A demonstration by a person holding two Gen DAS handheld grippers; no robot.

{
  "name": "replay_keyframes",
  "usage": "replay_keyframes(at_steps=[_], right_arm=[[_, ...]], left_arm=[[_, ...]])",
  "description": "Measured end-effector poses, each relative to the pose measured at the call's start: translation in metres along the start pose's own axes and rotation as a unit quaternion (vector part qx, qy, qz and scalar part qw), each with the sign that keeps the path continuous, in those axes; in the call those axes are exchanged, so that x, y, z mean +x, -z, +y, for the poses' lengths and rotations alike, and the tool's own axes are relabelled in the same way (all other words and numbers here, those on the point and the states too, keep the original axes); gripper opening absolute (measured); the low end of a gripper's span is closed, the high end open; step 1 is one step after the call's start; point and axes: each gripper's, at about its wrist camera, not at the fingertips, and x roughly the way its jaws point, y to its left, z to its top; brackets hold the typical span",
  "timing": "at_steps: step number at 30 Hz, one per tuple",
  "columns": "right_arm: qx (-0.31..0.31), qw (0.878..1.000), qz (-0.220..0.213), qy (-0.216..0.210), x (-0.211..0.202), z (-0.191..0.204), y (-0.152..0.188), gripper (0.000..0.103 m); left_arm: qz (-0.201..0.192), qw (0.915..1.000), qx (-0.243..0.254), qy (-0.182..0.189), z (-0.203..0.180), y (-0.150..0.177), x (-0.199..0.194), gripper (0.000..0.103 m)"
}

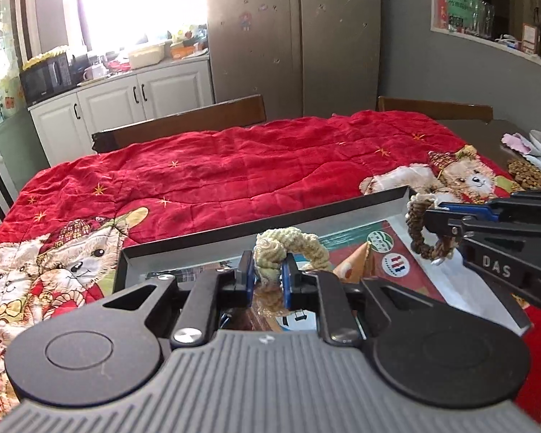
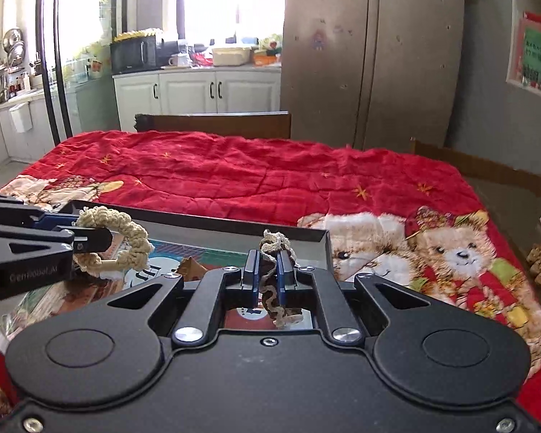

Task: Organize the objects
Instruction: 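Carry both scrunchies over the black box with both tools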

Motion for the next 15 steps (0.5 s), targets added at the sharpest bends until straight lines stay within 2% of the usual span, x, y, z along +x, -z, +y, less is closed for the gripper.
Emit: replay_keyframes(at_steps=[15], right_arm=[[0.001,0.999,0.030,-0.022,0.038,0.022,-0.005,0.010]], left_arm=[[0.033,0.9994,-0.002,-0.008,-0.005,0.003,0.034,0.020]])
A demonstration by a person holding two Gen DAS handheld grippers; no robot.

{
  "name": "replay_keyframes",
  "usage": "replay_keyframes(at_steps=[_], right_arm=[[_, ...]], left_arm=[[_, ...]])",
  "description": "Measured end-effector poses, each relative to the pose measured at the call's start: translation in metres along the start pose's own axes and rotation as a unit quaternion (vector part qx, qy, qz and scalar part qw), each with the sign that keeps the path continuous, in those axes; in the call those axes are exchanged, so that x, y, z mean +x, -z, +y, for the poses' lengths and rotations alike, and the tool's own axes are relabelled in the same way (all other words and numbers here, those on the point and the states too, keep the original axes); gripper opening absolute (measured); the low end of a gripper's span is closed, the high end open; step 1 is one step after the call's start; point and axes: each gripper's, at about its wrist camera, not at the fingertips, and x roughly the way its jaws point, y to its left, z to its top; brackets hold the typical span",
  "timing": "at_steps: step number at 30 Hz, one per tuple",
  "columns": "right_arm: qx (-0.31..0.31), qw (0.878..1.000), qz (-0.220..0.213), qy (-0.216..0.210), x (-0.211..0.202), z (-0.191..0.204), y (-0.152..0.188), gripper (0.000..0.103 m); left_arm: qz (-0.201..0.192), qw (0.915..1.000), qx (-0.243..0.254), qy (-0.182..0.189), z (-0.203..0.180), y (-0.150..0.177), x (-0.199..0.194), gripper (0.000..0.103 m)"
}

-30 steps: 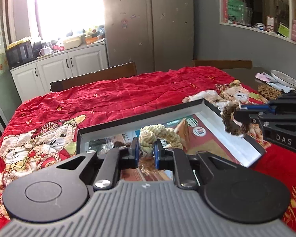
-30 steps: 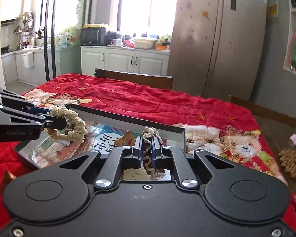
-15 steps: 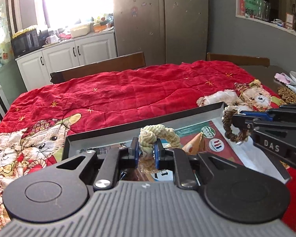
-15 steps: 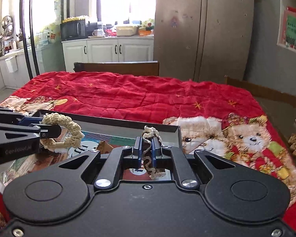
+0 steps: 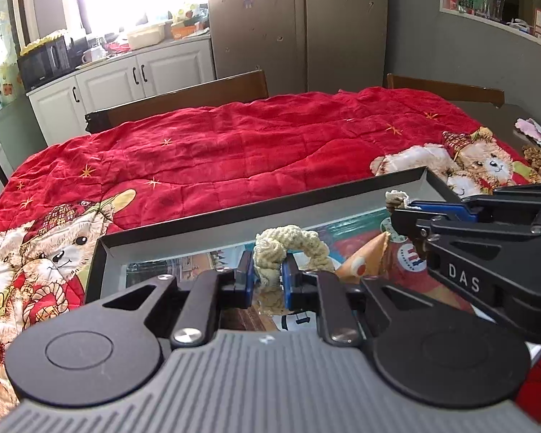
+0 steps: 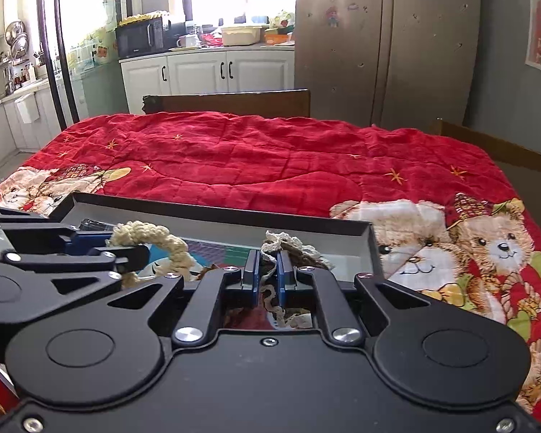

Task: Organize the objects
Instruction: 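Carry both scrunchies over the black box with both tools, then open both tools to drop the scrunchies into the box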

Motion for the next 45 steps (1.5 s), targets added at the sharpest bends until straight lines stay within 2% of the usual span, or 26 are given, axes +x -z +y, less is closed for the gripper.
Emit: replay_keyframes(at_steps=[12,14,18,20,28,31,45], right_arm=[[0.010,1.000,0.006,-0.008,0.006,0.001,0.003,0.010],[0.010,1.000,0.007,-0.010,0.006,0.001,0.002,0.010],[0.014,1.000,0.010,-0.014,0.007,-0.001,0.001,0.011],[0.017,1.000,0.013,-0.016,0.008,-0.002,0.002,0.011],[0.029,0.999,0.015,-0.020,0.008,-0.006,0.002,0.016],[0.031,0.999,0.013,-0.019,0.007,-0.007,0.001,0.016],[0.035,0.999,0.004,-0.018,-0.003,-0.011,-0.001,0.016]], left_arm=[[0.005,1.0000,0.000,-0.003,0.002,0.001,0.006,0.024],[0.004,1.0000,0.001,-0.005,0.002,0.001,0.006,0.030],[0.002,1.0000,0.005,-0.008,0.000,0.001,0.006,0.032],[0.002,1.0000,0.005,-0.008,0.001,0.001,0.006,0.042],[0.000,0.9999,0.004,-0.011,0.001,0.001,0.004,0.047],[-0.001,0.9999,0.005,-0.012,0.001,0.001,0.002,0.050],[-0.012,0.9999,0.004,-0.011,0.000,-0.002,-0.009,0.054]])
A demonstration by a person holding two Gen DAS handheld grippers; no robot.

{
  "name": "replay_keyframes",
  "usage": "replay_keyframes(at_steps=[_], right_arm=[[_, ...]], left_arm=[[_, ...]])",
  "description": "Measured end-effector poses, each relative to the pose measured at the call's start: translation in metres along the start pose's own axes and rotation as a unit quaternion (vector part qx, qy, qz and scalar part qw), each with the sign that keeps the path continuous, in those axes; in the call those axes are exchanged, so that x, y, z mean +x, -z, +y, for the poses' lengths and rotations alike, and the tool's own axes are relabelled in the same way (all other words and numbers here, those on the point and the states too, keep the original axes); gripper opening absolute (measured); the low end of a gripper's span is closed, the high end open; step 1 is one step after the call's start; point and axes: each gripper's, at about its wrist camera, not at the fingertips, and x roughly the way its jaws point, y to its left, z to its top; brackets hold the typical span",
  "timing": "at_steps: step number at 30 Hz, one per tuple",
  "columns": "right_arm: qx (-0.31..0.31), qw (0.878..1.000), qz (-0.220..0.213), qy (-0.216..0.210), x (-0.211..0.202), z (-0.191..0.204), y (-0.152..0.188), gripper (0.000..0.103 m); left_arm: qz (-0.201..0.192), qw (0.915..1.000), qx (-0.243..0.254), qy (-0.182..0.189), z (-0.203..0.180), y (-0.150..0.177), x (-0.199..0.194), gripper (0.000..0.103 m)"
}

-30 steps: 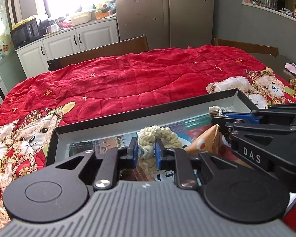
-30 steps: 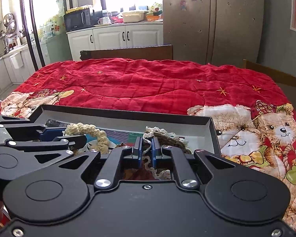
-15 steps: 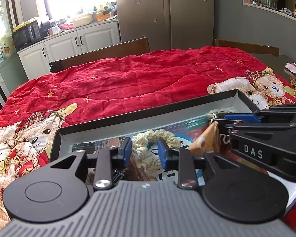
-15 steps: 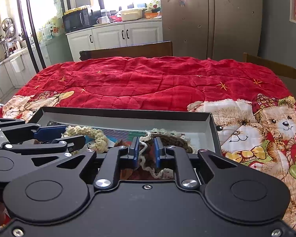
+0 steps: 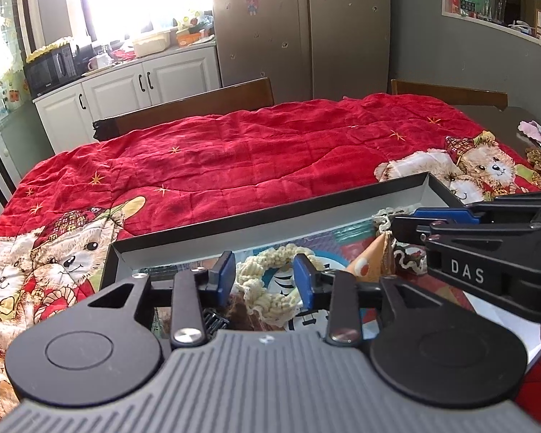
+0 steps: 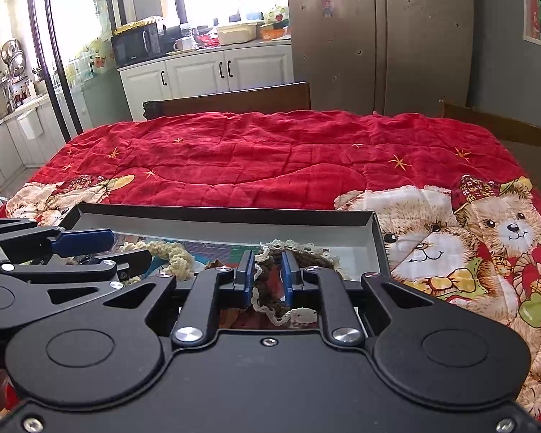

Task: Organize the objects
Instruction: 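Open both tools to drop the scrunchies into the box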

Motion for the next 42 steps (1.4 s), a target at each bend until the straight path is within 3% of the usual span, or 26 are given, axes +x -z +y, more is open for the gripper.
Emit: replay_keyframes(at_steps=[25,42], right_arm=[[-0.035,0.999,-0.035,-0.018,-0.063,0.010,0.007,0.016],[-0.093,0.993,-0.060,-0.050,-0.136,0.037,0.045,0.025]], left_arm=[[-0.031,0.9995,0.002,0.003,0.013,0.004,-0.050,0.062],[-0.053,0.9978,0.033,0.023,0.026,0.043,-0.115,0.067]])
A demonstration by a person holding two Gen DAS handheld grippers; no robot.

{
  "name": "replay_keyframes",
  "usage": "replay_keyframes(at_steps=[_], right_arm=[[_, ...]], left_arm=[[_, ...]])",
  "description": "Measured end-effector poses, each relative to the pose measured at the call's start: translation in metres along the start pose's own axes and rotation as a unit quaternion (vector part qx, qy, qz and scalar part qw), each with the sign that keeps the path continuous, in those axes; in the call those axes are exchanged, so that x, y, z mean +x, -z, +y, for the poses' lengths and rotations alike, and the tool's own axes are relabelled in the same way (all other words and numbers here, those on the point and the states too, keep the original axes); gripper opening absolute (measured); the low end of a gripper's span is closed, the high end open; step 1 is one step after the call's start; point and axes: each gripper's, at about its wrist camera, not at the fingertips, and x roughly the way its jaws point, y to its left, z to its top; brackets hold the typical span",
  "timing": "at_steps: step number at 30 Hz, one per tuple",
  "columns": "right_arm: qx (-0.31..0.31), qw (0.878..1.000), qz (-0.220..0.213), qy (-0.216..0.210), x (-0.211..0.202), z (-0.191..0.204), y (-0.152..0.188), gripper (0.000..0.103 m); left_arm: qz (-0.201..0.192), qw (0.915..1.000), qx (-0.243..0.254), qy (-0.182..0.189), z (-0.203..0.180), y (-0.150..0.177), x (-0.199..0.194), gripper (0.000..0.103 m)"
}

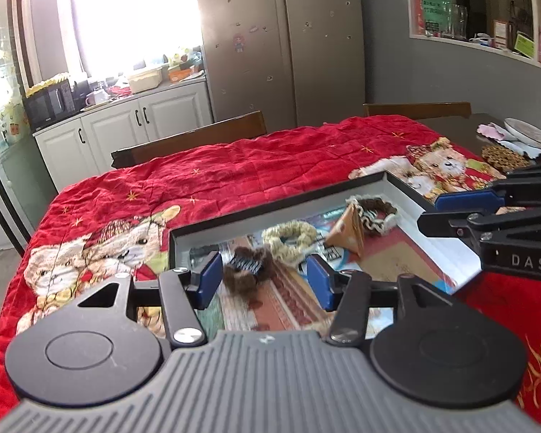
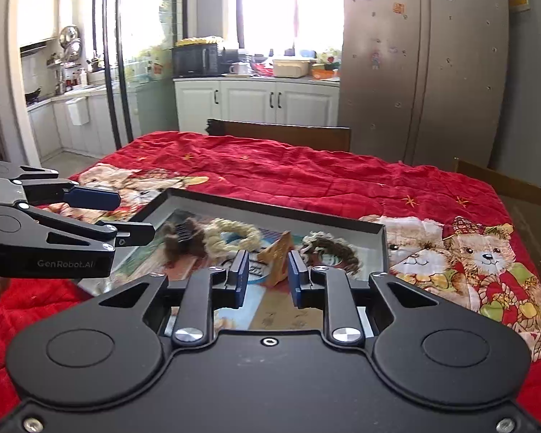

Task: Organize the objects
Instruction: 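Open both tools to drop the scrunchies into the box, then move both tools back toward the remaining items beside the box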

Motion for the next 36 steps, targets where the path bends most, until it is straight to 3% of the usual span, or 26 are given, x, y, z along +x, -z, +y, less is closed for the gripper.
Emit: replay_keyframes(at_steps=[9,20,36], right_arm=[[-0.013,1.000,-0.016,-0.015,-0.034,0.015,0.022,0.026],[-0.018,1.000,-0.007,-0.018,-0.059,0.020,0.061,0.028],[-0.059,0.996,-0.016,-0.058,-0.089,0.037,0.105,0.035]], left_arm=[[0.006,0.9997,-0.019,0.015,0.016,0.036,-0.035,0.069],[0.011,0.9997,-0.017,0.012,0.020,0.075,-0.062,0.074],[0.029,0.9990,-0.019,0.028,0.016,0.114,-0.062,0.076]])
